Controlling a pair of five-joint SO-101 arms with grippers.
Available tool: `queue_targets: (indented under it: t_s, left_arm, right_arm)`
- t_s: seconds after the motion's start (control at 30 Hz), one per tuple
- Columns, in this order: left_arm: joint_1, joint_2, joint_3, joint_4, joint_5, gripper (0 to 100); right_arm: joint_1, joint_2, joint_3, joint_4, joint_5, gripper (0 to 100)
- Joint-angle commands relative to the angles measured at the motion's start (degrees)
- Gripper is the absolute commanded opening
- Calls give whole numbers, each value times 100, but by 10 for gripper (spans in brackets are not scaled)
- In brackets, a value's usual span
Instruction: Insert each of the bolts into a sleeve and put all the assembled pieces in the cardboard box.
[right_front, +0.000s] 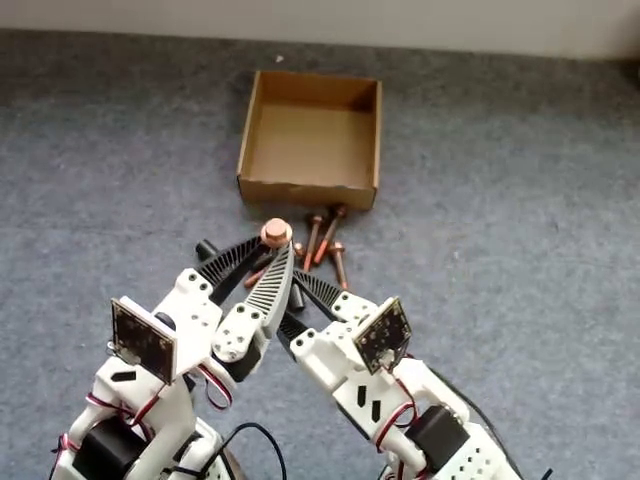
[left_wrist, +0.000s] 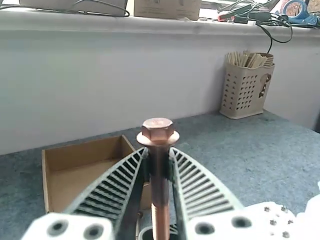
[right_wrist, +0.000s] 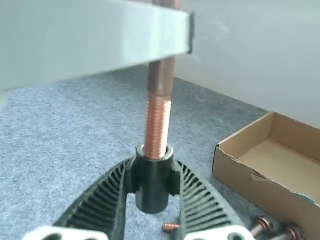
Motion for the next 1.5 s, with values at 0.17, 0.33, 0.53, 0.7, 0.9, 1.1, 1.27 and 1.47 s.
queue_targets:
  t_s: [0.17, 0.33, 0.53, 0.7, 0.9, 1.1, 1.27, 1.47]
  left_arm:
    - [-251, -48, 57, -18, -97, 5]
    - [-312, -48, 215, -18, -88, 5]
    - [-312, -48, 233, -9, -97, 5]
    - [-303, -48, 444, -18, -158, 5]
    - [180, -48, 585, 0, -993, 13]
    - [198, -48, 593, 255, -905, 125]
    - [145, -48, -180, 1152, -905, 151]
    - [-936, -48, -611, 1547, -905, 157]
  right_arm:
    - [66, -92, -127, -154, 53, 5]
    - [92, -92, -127, -154, 70, 5]
    - [119, -92, -127, -163, 62, 5]
    - [505, -92, -127, -171, 44, 5]
    - [804, -92, -84, -505, 44, 5]
    - [1244, -92, -84, -532, -826, 5]
    - [1437, -92, -84, -514, -949, 5]
    - [1437, -84, -40, -374, -949, 5]
